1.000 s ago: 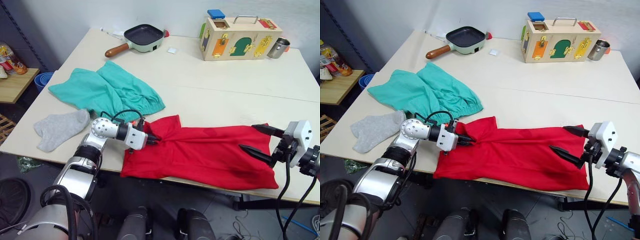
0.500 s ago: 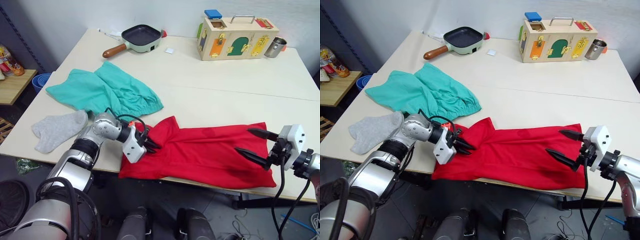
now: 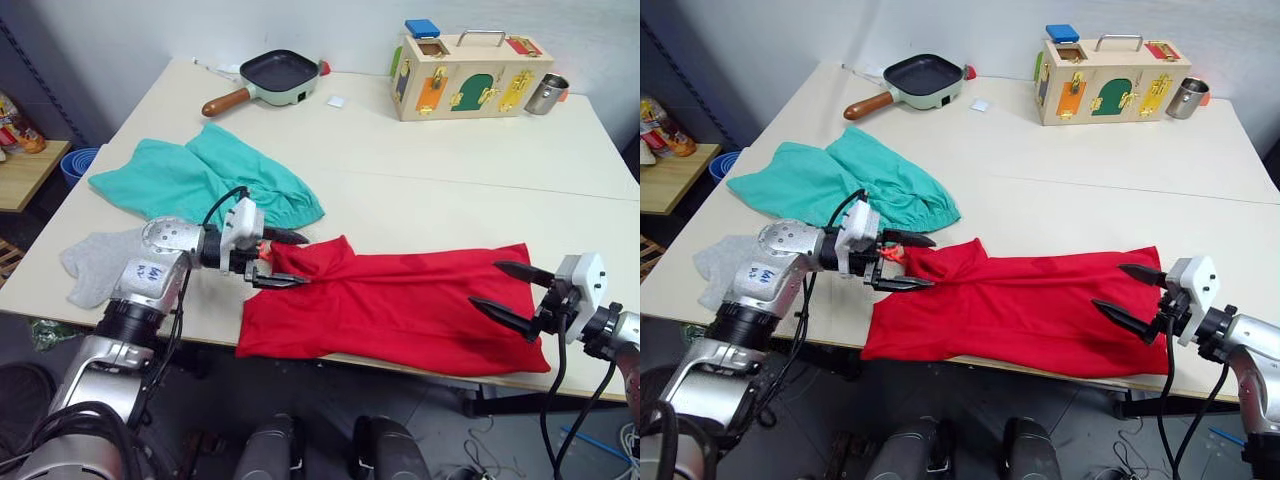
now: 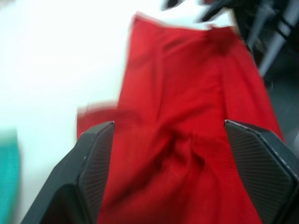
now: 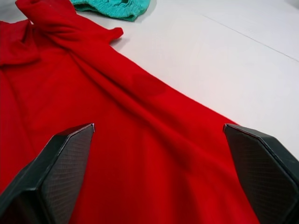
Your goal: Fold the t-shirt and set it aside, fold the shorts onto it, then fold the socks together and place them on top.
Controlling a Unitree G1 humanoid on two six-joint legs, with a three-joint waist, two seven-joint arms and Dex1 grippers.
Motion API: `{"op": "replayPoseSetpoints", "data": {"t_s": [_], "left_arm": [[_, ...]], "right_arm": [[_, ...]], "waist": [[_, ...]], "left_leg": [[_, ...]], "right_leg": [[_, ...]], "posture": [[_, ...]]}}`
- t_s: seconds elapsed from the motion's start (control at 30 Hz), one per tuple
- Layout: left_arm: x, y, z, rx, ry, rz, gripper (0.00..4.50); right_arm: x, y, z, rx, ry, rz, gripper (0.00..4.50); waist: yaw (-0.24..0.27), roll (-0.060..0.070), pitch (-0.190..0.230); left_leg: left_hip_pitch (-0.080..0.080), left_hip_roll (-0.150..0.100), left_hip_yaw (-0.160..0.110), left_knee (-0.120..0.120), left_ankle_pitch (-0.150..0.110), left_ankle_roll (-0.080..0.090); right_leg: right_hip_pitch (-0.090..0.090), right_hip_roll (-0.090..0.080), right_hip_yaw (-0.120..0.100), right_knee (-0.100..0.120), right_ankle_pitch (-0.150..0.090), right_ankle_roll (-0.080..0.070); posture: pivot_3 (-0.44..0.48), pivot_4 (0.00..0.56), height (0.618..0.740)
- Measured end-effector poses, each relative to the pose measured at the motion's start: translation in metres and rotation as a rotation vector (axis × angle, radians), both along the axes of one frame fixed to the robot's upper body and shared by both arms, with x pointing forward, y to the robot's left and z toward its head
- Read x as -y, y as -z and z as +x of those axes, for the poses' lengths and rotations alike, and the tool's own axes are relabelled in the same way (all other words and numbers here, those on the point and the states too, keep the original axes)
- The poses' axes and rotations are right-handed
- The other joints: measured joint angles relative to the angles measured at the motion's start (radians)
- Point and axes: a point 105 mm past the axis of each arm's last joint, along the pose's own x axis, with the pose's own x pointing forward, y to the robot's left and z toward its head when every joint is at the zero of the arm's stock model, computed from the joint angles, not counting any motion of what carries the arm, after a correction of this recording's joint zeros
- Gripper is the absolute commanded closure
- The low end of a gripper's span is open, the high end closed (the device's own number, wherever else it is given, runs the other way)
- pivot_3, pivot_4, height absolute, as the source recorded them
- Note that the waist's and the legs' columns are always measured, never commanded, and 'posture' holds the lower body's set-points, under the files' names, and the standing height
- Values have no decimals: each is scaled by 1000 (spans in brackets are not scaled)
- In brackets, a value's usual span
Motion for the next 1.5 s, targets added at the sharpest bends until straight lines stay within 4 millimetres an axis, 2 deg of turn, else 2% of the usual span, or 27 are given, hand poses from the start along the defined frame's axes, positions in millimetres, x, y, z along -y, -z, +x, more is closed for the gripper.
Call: {"op": "replayPoseSetpoints", "data": {"t_s": [0.1,0.2,0.3,0.53,0.7,0.83,1.0,1.2,1.4,1.5], "left_arm": [[-3,-5,11,-212,-180,-93,39],[4,-16,16,-293,-238,-134,39],[9,-18,22,-327,-295,-117,39],[19,2,25,-363,-299,4,39],[34,16,28,-392,-292,37,39],[37,21,30,-394,-300,58,918],[39,25,28,-386,-283,83,2502],[37,19,33,-276,-263,94,4442],[45,2,32,-85,-140,65,4477],[50,-6,20,60,6,61,4477]], "right_arm": [[0,0,0,1,-1,1,0],[1,1,0,-2,-1,4,0],[-1,-1,2,6,-9,8,0],[-3,-1,7,10,-29,8,0],[-7,-2,8,37,-44,11,0],[-8,-3,8,47,-49,16,0],[-8,-3,8,48,-49,15,0],[-8,-3,8,48,-46,15,0],[-7,-2,8,47,-43,15,0],[-6,-2,8,46,-36,14,0]], "waist": [[6,0,0],[11,0,0],[14,0,0],[15,0,0],[22,0,0],[23,0,0],[23,0,0],[23,0,0],[23,0,0],[22,0,0]], "left_leg": [[0,0,-1,1,0,0],[0,0,-1,1,0,0],[0,0,-1,1,0,0],[0,0,0,1,0,-1],[0,0,0,1,0,-1],[0,0,0,1,0,-1],[0,0,0,1,0,-1],[0,0,0,1,0,-1],[0,0,1,1,0,-1],[0,0,1,1,0,-1]], "right_leg": [[1,0,0,0,0,0],[1,0,0,0,0,0],[1,1,0,0,0,0],[0,7,2,-1,0,0],[0,7,3,-1,0,0],[0,7,3,-1,0,0],[0,7,3,-1,0,0],[0,2,2,-1,0,0],[0,2,2,-1,0,0],[0,1,2,-1,0,0]], "posture": [[0,150,740],[0,150,740],[0,150,740],[0,150,740],[0,150,740],[0,150,740],[0,150,740],[0,150,740],[0,150,740],[0,150,740]]}}
